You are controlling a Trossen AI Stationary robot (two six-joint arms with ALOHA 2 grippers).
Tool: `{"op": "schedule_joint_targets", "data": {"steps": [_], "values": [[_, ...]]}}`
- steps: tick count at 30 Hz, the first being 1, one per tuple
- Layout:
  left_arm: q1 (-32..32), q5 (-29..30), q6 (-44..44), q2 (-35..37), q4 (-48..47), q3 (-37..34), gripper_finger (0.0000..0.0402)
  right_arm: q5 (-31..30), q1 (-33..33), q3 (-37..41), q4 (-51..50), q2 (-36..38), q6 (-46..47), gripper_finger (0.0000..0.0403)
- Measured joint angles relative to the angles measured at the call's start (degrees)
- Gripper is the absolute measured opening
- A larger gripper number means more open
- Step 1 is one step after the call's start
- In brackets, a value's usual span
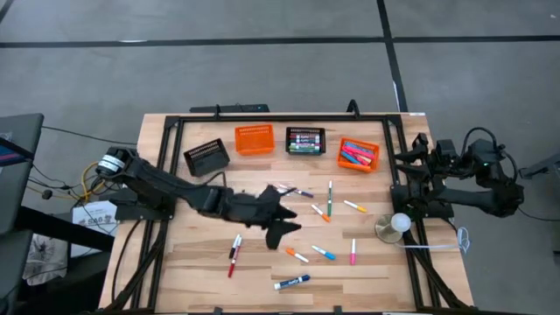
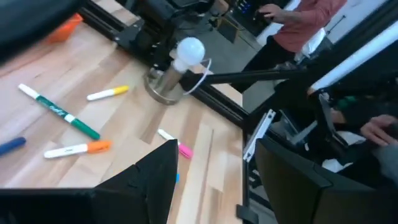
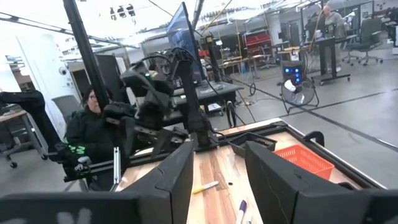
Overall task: Pick & Place Markers
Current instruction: Put the white blue marker into the middle black bin
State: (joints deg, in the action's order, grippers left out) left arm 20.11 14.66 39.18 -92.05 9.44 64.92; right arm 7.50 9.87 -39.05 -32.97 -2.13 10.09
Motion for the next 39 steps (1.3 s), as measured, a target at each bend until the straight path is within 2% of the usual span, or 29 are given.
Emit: {"op": "schedule_joint_targets", "data": {"steps": [5,11,18,24,28,31,39], "values": [[5.9,5.4,1.0,-0.7,-4.7,3.2,0.0213,0.0,0.0,0.0,0.0,0.0,0.0,0.0135],[10.1,6.3,1.8,-5.8,-11.1,9.0,0.0213,0.0,0.0,-0.1,0.0,0.0,0.0,0.0134],[11.1,-3.5,5.5,-14.2,-24.4,17.3,0.0213,-0.1,0.0,-0.1,0.0,0.0,0.0,0.0133],[11.6,-9.0,6.8,-20.8,-24.8,24.3,0.0213,-0.1,0.0,-0.1,-0.3,0.0,0.0,0.0133],[12.9,-9.2,8.7,-24.0,-31.3,28.4,0.0213,0.0,0.0,-0.1,-2.4,0.0,0.0,0.0133],[13.4,-8.7,12.2,-25.3,-35.7,28.7,0.0213,-0.1,0.0,-0.1,-4.5,0.0,0.0,0.0133],[13.3,-5.4,16.7,-26.5,-37.4,28.9,0.0213,-0.1,0.0,-0.1,-5.6,0.0,0.0,0.0133]]}}
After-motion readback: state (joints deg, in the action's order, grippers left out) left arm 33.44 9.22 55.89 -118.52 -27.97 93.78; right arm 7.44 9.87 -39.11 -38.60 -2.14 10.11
